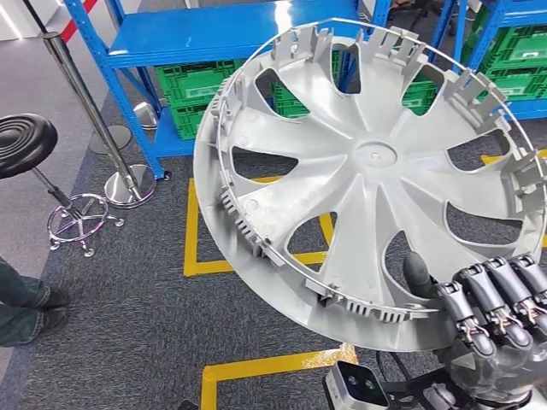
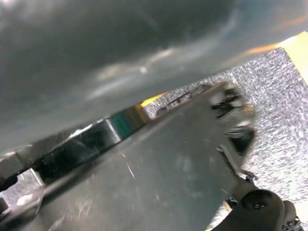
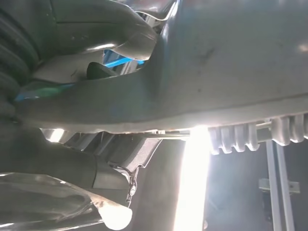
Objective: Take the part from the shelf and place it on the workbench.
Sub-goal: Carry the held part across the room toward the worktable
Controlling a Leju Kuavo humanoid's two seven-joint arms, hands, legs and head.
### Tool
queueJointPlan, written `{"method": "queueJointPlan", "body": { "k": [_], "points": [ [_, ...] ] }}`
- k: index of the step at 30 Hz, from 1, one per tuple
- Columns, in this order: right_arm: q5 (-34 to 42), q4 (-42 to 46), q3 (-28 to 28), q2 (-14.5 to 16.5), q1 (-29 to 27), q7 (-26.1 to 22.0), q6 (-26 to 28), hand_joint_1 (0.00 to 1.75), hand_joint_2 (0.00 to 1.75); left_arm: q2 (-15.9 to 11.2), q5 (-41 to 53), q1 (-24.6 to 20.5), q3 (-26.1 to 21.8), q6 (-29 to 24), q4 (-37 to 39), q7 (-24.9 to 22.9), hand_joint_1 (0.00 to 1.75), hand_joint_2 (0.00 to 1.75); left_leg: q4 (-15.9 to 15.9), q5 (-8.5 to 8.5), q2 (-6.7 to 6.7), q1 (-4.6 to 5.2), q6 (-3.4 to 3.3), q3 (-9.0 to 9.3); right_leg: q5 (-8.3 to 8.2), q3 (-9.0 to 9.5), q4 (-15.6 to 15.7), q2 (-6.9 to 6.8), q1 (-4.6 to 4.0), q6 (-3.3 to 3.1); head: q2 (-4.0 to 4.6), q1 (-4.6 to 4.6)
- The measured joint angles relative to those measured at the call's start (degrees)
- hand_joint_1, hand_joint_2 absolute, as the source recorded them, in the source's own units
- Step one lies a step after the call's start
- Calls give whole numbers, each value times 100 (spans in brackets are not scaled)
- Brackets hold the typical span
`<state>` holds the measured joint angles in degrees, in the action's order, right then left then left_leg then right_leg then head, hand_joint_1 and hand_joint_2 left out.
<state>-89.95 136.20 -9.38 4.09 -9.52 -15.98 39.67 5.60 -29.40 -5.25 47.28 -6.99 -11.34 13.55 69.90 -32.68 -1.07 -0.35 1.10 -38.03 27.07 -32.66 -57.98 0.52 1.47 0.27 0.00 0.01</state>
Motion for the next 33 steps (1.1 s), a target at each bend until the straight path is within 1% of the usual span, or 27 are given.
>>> {"method": "queueJointPlan", "body": {
  "k": [1,2,3,4,6,7,8,9,10,11,12,14,15,16,17,18,19,21,22,23,25,26,27,29,31,32,33],
  "points": [
    [-1,-1,0,0,0,0,0,175,175,-2,0,2,0,0,0,0,0,0,317,-127,15,1,-5,-122,-14,-23,-1,56,-13,-11,0,-1],
    [-1,0,0,0,-1,-1,0,175,175,-4,0,3,0,0,0,0,0,0,457,-146,23,4,-24,-163,-28,-40,-2,117,-27,-16,0,-2],
    [-1,0,0,0,-1,-2,0,175,175,-4,0,3,0,0,0,0,0,0,362,-49,38,10,-57,-94,-41,-50,-3,183,-42,-16,0,-2],
    [-1,1,0,0,-1,-4,0,175,175,-5,0,2,0,0,0,0,0,0,49,135,81,19,-104,75,-53,-54,-2,249,-55,-13,0,-2],
    [-1,1,0,0,7,-13,0,175,175,-20,0,1,0,-2,0,0,0,0,-765,465,347,36,-234,482,-78,-66,-2,362,-63,5,0,8],
    [-2,1,0,1,14,-25,0,175,175,-27,1,-1,0,-3,0,0,0,0,-1039,539,470,47,-282,611,-94,-86,-3,412,-51,27,0,4],
    [-2,1,-1,1,22,-41,0,175,175,-32,3,-3,0,-4,0,-1,0,0,-1177,553,554,58,-312,669,-112,-110,-1,462,-31,59,0,-2],
    [-3,1,-1,1,28,-61,0,175,175,-33,5,-3,0,-4,0,-1,0,0,-1210,546,549,67,-319,677,-134,-134,10,518,-18,101,0,-8],
    [-4,2,-2,1,30,-81,0,175,175,-28,8,-4,0,-5,0,-2,0,0,-1250,572,492,67,-312,682,-157,-163,25,578,-7,147,0,-22],
    [-5,3,-2,0,24,-102,0,175,175,-25,10,-7,-1,-9,0,-2,0,0,-1301,607,426,54,-305,693,-155,-198,18,565,-13,180,0,-20],
    [-5,4,-2,0,27,-126,0,175,175,-22,11,-10,-1,-12,0,-2,0,0,-1359,648,358,39,-309,705,-93,-262,-60,473,-28,201,0,0],
    [-4,5,-3,0,44,-184,0,175,175,-13,20,-11,-1,-10,0,-1,0,0,-1433,706,201,24,-322,706,233,-525,-577,175,-45,226,0,45],
    [-4,5,-4,0,57,-218,0,175,175,-14,30,-3,0,2,0,0,0,0,-1437,713,124,29,-334,691,439,-697,-967,66,-44,242,0,64],
    [-4,4,-4,0,60,-249,0,175,175,-22,41,4,0,16,0,0,0,0,-1433,714,41,36,-334,676,587,-845,-1317,15,-39,262,0,70],
    [-4,2,-4,0,58,-275,0,175,175,-35,50,9,0,30,0,0,0,0,-1428,715,-35,41,-333,667,636,-911,-1515,-11,-35,277,0,71],
    [-4,0,-4,0,56,-297,0,175,175,-50,57,7,0,44,0,0,0,0,-1422,715,-108,44,-330,660,583,-866,-1497,-35,-32,288,0,71],
    [-3,-3,-4,0,54,-319,0,175,175,-63,58,0,0,59,0,0,0,0,-1411,711,-172,45,-323,657,436,-684,-1227,-78,-32,291,0,73],
    [-3,-9,-4,1,58,-361,0,175,175,-84,59,-20,0,89,0,0,0,0,-1361,686,-276,65,-285,650,153,-171,-400,-276,-47,263,0,76],
    [-4,-13,-4,3,63,-380,0,175,175,-92,59,-29,0,103,0,0,0,0,-1329,670,-317,80,-255,644,84,16,-97,-351,-58,223,0,76],
    [-4,-17,-4,5,66,-392,0,175,175,-100,59,-34,0,113,0,0,0,0,-1303,660,-353,96,-225,638,73,103,47,-394,-70,180,0,74],
    [-4,-28,-1,11,59,-404,0,175,175,-114,59,-40,0,127,0,0,0,0,-1282,659,-430,102,-170,635,62,96,65,-311,-80,90,0,70],
    [-4,-32,1,14,52,-405,0,175,175,-121,59,-43,0,130,0,0,0,0,-1262,640,-413,93,-133,631,42,80,67,-265,-71,54,0,68],
    [-4,-37,3,18,50,-407,0,175,175,-126,59,-45,0,131,0,0,0,0,-1184,565,-336,80,-93,602,19,64,73,-216,-59,17,0,60],
    [-6,-50,5,32,51,-414,0,175,175,-138,59,-43,0,133,0,0,0,0,-706,226,-94,49,-22,413,-23,35,82,-124,-35,-44,0,32],
    [-6,-74,10,52,52,-429,0,175,175,-154,59,-26,0,143,0,0,0,0,74,-164,20,30,4,93,-50,-6,78,-5,-34,-68,0,15],
    [-6,-86,15,60,49,-443,0,175,175,-161,59,-19,0,152,0,0,0,0,334,-241,29,25,6,-10,-61,-23,75,64,-34,-68,0,15],
    [-6,-97,19,68,44,-457,0,175,175,-165,59,-15,0,165,0,0,0,0,385,-199,33,21,1,-18,-72,-33,72,136,-34,-62,0,14]
  ]
}}
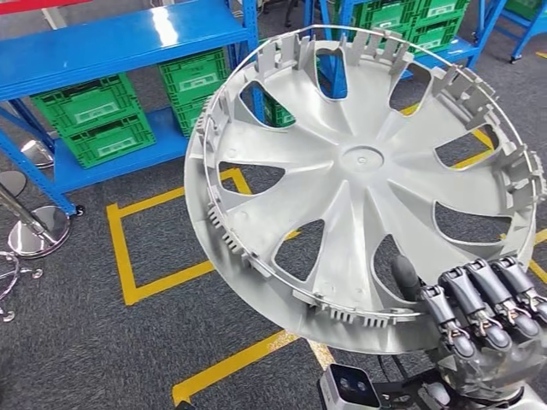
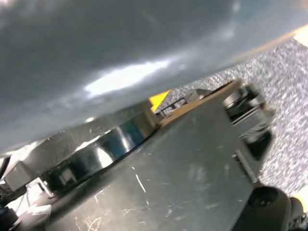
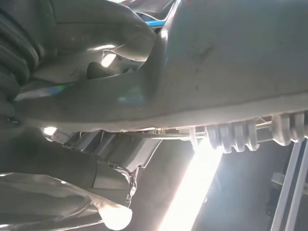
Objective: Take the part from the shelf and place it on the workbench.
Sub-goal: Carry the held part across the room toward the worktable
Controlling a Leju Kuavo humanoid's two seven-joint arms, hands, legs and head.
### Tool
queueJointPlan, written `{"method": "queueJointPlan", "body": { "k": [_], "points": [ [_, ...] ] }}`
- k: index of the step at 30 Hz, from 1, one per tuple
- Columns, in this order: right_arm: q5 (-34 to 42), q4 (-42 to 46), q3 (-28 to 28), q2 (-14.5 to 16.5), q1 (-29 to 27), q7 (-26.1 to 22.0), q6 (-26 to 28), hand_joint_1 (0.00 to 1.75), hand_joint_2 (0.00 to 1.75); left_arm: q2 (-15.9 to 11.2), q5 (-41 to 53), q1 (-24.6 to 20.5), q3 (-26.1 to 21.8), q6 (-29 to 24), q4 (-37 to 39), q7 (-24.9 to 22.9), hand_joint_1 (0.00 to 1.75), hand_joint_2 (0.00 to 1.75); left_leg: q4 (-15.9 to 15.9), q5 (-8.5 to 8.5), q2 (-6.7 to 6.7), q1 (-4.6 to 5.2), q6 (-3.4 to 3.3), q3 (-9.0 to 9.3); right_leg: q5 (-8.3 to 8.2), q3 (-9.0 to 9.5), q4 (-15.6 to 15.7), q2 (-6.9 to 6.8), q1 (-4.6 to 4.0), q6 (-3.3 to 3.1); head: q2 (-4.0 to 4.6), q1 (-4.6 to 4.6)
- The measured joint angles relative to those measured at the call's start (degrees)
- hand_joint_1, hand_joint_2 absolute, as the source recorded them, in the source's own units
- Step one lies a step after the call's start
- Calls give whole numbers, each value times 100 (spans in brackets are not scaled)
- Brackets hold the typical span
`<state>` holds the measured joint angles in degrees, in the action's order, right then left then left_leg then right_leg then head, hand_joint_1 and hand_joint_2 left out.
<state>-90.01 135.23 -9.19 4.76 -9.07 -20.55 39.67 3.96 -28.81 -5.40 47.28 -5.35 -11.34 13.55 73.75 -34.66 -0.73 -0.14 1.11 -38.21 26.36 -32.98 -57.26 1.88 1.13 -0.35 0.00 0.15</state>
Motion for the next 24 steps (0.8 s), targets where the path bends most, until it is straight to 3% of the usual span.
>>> {"method": "queueJointPlan", "body": {
  "k": [2,4,6,8,10,12,14,15,16,17,19,20,21,23,24],
  "points": [
    [0,-10,5,12,-11,-27,0,175,175,-2,0,-2,-1,22,0,0,0,0,-560,369,74,-10,-32,288,-18,-3,-6,143,1,21,0,-1],
    [0,-11,11,19,-18,-42,0,175,175,-4,0,-3,-2,34,0,0,0,0,-1330,660,302,-23,-81,655,-37,-20,-18,272,-4,63,0,1],
    [0,-11,23,26,-28,-50,0,175,175,-4,0,-6,-2,37,0,0,0,0,-1631,699,423,-18,-111,781,-71,-69,-23,380,6,134,0,2],
    [1,-10,36,31,-56,-56,0,175,175,7,-1,-15,-2,26,0,1,0,0,-1669,726,331,-13,-156,779,-98,-122,-18,442,28,213,0,2],
    [3,-8,45,31,-88,-59,0,175,175,34,-9,-23,-3,-26,0,4,0,0,-1721,774,214,-24,-234,779,38,-259,-215,234,18,261,0,25],
    [5,-8,49,31,-103,-58,0,175,175,70,-18,-7,-5,-92,0,10,0,0,-1740,797,76,-16,-280,759,412,-593,-889,-60,2,290,0,65],
    [7,-9,51,31,-111,-53,0,175,175,96,-28,25,-6,-131,0,14,0,0,-1733,799,-77,3,-289,734,711,-915,-1618,-141,3,318,0,84],
    [7,-9,54,31,-119,-46,0,175,175,104,-36,35,-7,-142,0,15,0,0,-1730,800,-151,10,-290,728,717,-942,-1732,-152,3,325,0,84],
    [7,-9,58,31,-127,-38,0,175,175,115,-43,36,-7,-149,0,18,0,0,-1727,798,-219,15,-288,727,612,-836,-1590,-174,3,323,0,84],
    [7,-9,62,31,-134,-27,0,175,175,126,-48,34,-7,-154,0,22,0,0,-1721,793,-282,19,-281,730,438,-610,-1226,-229,2,316,0,85],
    [7,-9,66,31,-138,-5,0,175,175,144,-50,31,-7,-156,0,33,0,0,-1695,768,-385,45,-242,738,193,-110,-381,-483,-20,271,0,87],
    [7,-6,66,31,-137,3,0,175,175,147,-50,30,-7,-155,0,39,0,0,-1680,756,-425,63,-216,742,147,39,-129,-564,-33,235,0,83],
    [6,-3,67,31,-138,8,0,175,175,149,-50,31,-8,-154,0,44,0,0,-1670,751,-463,79,-189,745,152,93,-33,-601,-48,199,0,78],
    [5,3,69,31,-142,12,0,175,175,150,-50,30,-9,-157,0,51,0,0,-1661,746,-550,84,-139,750,121,76,-35,-472,-52,126,0,70],
    [4,5,72,31,-144,11,0,175,175,152,-50,27,-9,-161,0,54,0,0,-1626,704,-520,73,-106,744,104,63,-32,-416,-45,93,0,64]
  ]
}}
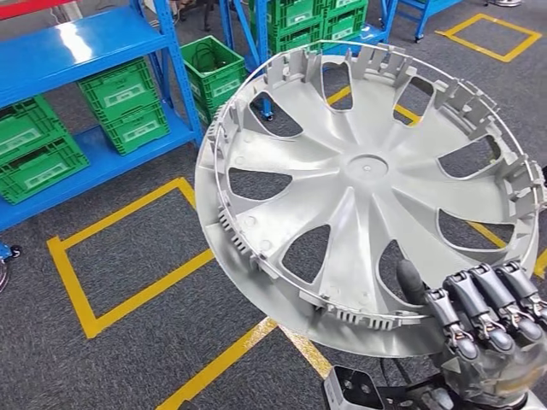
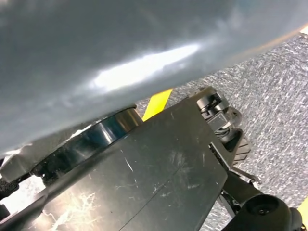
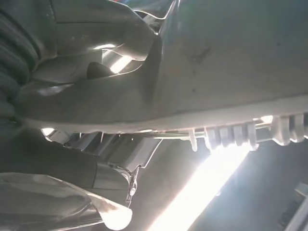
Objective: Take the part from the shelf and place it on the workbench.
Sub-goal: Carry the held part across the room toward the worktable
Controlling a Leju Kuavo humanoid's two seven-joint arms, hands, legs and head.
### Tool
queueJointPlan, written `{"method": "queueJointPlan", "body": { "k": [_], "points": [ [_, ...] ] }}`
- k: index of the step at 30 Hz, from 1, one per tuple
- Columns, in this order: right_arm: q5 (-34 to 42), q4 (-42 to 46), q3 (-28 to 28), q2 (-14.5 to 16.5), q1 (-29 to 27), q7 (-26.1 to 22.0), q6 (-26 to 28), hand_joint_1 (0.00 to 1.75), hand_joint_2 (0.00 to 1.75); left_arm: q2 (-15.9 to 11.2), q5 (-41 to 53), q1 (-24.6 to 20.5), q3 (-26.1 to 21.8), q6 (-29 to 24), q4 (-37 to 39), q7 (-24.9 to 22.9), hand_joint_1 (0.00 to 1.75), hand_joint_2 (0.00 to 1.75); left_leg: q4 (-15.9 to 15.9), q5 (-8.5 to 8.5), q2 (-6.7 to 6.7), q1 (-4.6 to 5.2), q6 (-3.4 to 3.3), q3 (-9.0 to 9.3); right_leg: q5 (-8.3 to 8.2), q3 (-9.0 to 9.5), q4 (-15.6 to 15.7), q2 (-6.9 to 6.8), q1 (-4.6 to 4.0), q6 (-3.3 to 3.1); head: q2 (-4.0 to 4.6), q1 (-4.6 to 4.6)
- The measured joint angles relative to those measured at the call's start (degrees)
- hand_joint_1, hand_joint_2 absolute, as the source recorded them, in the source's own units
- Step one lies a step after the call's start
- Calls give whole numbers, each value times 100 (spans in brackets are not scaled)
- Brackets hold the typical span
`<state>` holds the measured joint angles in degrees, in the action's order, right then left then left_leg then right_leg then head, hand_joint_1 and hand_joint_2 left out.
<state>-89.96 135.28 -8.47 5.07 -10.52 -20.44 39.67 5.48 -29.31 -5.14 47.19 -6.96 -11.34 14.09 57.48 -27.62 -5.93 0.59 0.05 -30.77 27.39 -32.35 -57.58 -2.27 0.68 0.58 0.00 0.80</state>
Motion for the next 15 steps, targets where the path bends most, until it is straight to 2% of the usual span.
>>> {"method": "queueJointPlan", "body": {
  "k": [2,3,4,5,6,7,8,10,11,12,13,14,15],
  "points": [
    [-2,2,4,0,3,-3,0,175,175,3,0,-7,0,-7,0,5,0,0,348,-264,230,-33,67,-132,-39,-22,13,117,23,-63,0,-27],
    [-3,2,7,0,4,-4,0,175,175,3,0,-6,0,-8,0,7,0,0,708,-472,385,-49,92,-279,-51,-40,12,176,25,-83,0,-42],
    [-4,1,10,0,6,-4,0,175,175,1,0,-1,0,-8,0,8,0,0,1124,-672,476,-57,106,-458,-61,-56,10,240,24,-97,0,-51],
    [-4,1,14,0,6,-4,0,175,175,-2,0,6,0,-8,0,7,0,0,1480,-800,514,-60,111,-615,-70,-69,8,315,20,-106,0,-54],
    [-4,1,17,0,5,-5,0,175,175,-4,0,10,0,-8,0,7,0,0,1669,-818,526,-60,107,-700,-76,-76,5,393,16,-111,0,-54],
    [-4,1,18,0,5,-5,0,175,175,-6,1,11,0,-8,0,7,0,0,1622,-710,535,-60,93,-681,-82,-77,1,473,13,-110,0,-55],
    [-4,1,19,0,5,-6,0,175,175,-7,2,8,0,-8,0,7,0,0,1351,-505,567,-59,69,-562,-87,-74,-3,554,9,-106,0,-56],
    [-4,1,19,0,8,-6,0,175,175,-11,10,0,0,-9,0,7,0,0,521,-92,809,-65,-8,-203,-100,-78,-11,694,6,-83,0,-54],
    [-4,1,20,0,11,-5,0,175,175,-13,16,-5,0,-9,0,7,0,0,207,7,930,-66,-39,-69,-112,-98,-17,760,11,-58,0,-57],
    [-4,1,20,0,14,-4,0,175,175,-15,24,-11,0,-9,0,6,0,0,31,33,1014,-65,-61,0,-129,-126,-19,821,23,-24,0,-60],
    [-4,1,21,0,14,-3,0,175,175,-16,30,-15,0,-10,0,6,0,0,-11,12,1015,-60,-69,14,-150,-154,-15,878,33,16,0,-63],
    [-4,1,21,0,10,-3,0,175,175,-11,37,-20,0,-11,0,5,0,0,-46,19,962,-57,-76,22,-174,-180,1,941,43,60,0,-69],
    [-4,1,21,0,1,-2,0,175,175,-4,44,-25,0,-14,0,5,0,0,-84,46,897,-70,-89,30,-183,-206,2,943,47,89,1,-67]
  ]
}}
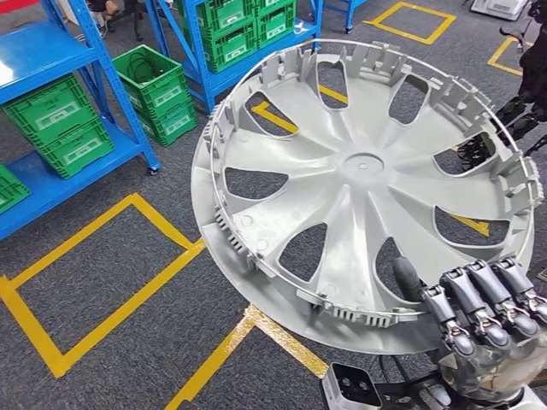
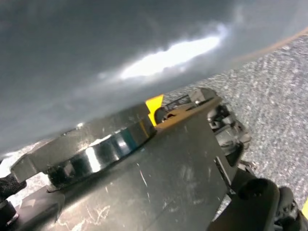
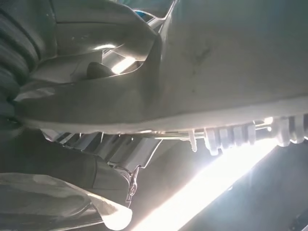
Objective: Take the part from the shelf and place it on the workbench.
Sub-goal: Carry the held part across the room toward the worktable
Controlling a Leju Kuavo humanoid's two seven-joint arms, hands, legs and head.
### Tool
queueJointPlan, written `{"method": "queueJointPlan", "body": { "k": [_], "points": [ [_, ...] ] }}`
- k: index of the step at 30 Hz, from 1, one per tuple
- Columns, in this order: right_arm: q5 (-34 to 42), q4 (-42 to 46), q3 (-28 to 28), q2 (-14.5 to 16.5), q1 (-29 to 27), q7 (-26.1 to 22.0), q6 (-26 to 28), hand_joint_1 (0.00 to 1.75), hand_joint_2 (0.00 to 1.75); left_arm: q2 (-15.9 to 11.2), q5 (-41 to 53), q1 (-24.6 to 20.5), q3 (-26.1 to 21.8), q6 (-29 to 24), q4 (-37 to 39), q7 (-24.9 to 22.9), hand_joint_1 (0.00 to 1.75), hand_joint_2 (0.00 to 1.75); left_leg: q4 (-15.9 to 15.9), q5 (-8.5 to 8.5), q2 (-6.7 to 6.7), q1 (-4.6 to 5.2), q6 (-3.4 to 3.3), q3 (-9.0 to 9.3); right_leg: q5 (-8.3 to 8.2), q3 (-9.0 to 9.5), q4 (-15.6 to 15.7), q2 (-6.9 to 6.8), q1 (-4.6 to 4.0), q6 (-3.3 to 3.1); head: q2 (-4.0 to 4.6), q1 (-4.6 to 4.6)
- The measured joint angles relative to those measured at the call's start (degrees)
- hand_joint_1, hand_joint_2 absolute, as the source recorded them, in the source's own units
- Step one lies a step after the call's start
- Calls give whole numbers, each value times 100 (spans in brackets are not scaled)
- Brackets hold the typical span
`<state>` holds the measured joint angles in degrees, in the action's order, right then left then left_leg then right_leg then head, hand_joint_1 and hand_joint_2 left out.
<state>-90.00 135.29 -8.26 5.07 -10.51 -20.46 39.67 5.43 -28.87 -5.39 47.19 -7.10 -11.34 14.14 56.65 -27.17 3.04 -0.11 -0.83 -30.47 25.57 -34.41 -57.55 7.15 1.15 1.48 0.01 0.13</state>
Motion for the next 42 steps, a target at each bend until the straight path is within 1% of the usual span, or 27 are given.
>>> {"method": "queueJointPlan", "body": {
  "k": [2,4,5,6,7,8,10,12,13,15,17,18,20,21,22,23,24,26,28,30,31,33,35,37,38,40,42],
  "points": [
    [1,0,0,0,-4,-1,0,175,175,18,6,-15,-1,-5,0,1,0,0,-83,61,-140,-26,-32,16,148,-140,-212,-229,-23,44,0,29],
    [2,-1,-1,0,12,-2,0,175,175,27,7,-11,-1,-8,0,2,0,0,-103,82,-292,-20,-46,4,520,-465,-891,-559,-34,71,0,69],
    [2,-2,-2,0,17,-2,0,175,175,26,7,0,-1,-7,0,2,0,0,-98,81,-378,-14,-48,-7,681,-636,-1270,-635,-32,86,0,82],
    [2,-5,-2,0,18,-2,0,175,175,25,7,12,-2,-7,0,2,0,0,-95,79,-462,-9,-48,-13,752,-735,-1515,-674,-30,98,-1,85],
    [2,-8,-1,0,15,-1,0,175,175,22,7,16,-2,-5,0,2,0,0,-91,77,-542,-7,-46,-16,717,-726,-1547,-700,-27,108,-1,86],
    [2,-11,-1,0,14,-1,0,175,175,24,7,14,-1,-2,0,2,0,0,-84,71,-613,-7,-38,-17,585,-588,-1335,-736,-25,112,-1,86],
    [2,-16,0,0,20,-2,0,175,175,30,9,2,0,7,0,2,0,0,-53,47,-730,0,2,-18,302,-121,-553,-937,-35,98,-1,86],
    [2,-17,1,0,31,-6,0,175,175,30,14,-4,0,10,0,1,0,0,-5,15,-814,27,61,-17,208,175,-63,-1094,-54,31,0,78],
    [2,-17,3,0,35,-8,0,175,175,29,16,-4,0,10,0,-1,0,0,8,9,-851,40,87,-15,229,193,-26,-1097,-66,-13,0,72],
    [2,-17,10,0,34,-10,0,175,175,30,20,-7,0,10,0,-2,0,0,23,-5,-922,37,130,-7,199,171,-34,-979,-59,-88,0,65],
    [1,-18,15,0,36,-16,0,175,175,32,24,-17,0,10,0,-2,0,0,216,-183,-781,12,185,-76,169,144,-32,-863,-46,-154,-1,49],
    [0,-19,17,0,38,-19,0,175,175,32,24,-21,0,10,0,-2,0,0,485,-363,-645,0,207,-185,153,134,-29,-805,-44,-181,-1,39],
    [-1,-21,21,0,41,-21,0,175,175,29,24,-12,1,10,0,-2,0,0,1283,-765,-426,-9,216,-530,134,106,-30,-675,-61,-217,-1,24],
    [-1,-22,23,0,40,-21,0,175,175,28,24,-3,1,10,0,-3,0,0,1603,-867,-390,-6,204,-676,126,96,-31,-601,-76,-231,-1,23],
    [-1,-23,25,0,39,-21,0,175,175,27,24,2,2,10,0,-3,0,0,1740,-857,-373,0,181,-744,119,90,-33,-522,-93,-241,-1,23],
    [-1,-23,26,0,38,-22,0,175,175,27,24,2,1,10,0,-4,0,0,1653,-734,-354,10,145,-713,111,89,-34,-441,-109,-249,-1,24],
    [-1,-23,27,0,37,-22,0,175,175,27,24,-2,1,10,0,-4,0,0,1345,-516,-304,27,94,-577,106,95,-35,-363,-122,-252,-1,24],
    [-1,-23,28,0,40,-22,0,175,175,16,24,-9,0,10,1,-5,0,0,559,-114,-21,63,-39,-236,94,99,-34,-231,-123,-243,-1,33],
    [-1,-25,32,0,43,-23,0,175,175,4,24,-16,0,11,2,-7,0,0,136,0,193,91,-138,-61,66,54,-34,-114,-90,-196,-1,17],
    [0,-25,38,0,33,-28,0,175,175,8,22,-19,0,12,2,-8,0,0,12,-4,113,92,-160,-24,18,-4,-8,13,-72,-118,-1,-12],
    [0,-23,42,0,20,-37,0,175,175,15,21,-20,0,13,2,-9,0,0,-64,22,36,76,-147,4,26,-45,-21,-9,-79,-93,-1,-16],
    [2,-23,48,0,15,-56,0,175,175,35,18,-20,0,20,2,-8,0,0,-200,88,-122,40,-119,58,218,-226,-315,-270,-102,-51,-1,3],
    [2,-24,49,0,21,-71,0,175,175,48,16,-6,0,27,2,-11,0,0,-217,93,-285,38,-108,67,585,-581,-1036,-583,-87,-1,-1,20],
    [2,-25,52,0,16,-87,0,175,175,49,13,13,-1,28,2,-26,0,0,-198,72,-460,35,-87,64,751,-832,-1579,-677,-44,66,-1,22],
    [2,-26,60,0,11,-100,0,175,175,50,12,14,-1,28,2,-39,0,0,-183,57,-540,29,-67,63,680,-798,-1546,-704,-18,98,-1,22],
    [2,-27,79,0,5,-132,0,175,175,56,10,9,-2,29,2,-55,0,0,-126,7,-670,7,-3,64,364,-398,-857,-843,27,159,-1,25],
    [2,-29,92,1,6,-157,0,175,175,57,9,5,-2,30,2,-62,0,0,-32,-68,-762,12,79,44,189,-12,-217,-965,28,134,-1,33]
  ]
}}
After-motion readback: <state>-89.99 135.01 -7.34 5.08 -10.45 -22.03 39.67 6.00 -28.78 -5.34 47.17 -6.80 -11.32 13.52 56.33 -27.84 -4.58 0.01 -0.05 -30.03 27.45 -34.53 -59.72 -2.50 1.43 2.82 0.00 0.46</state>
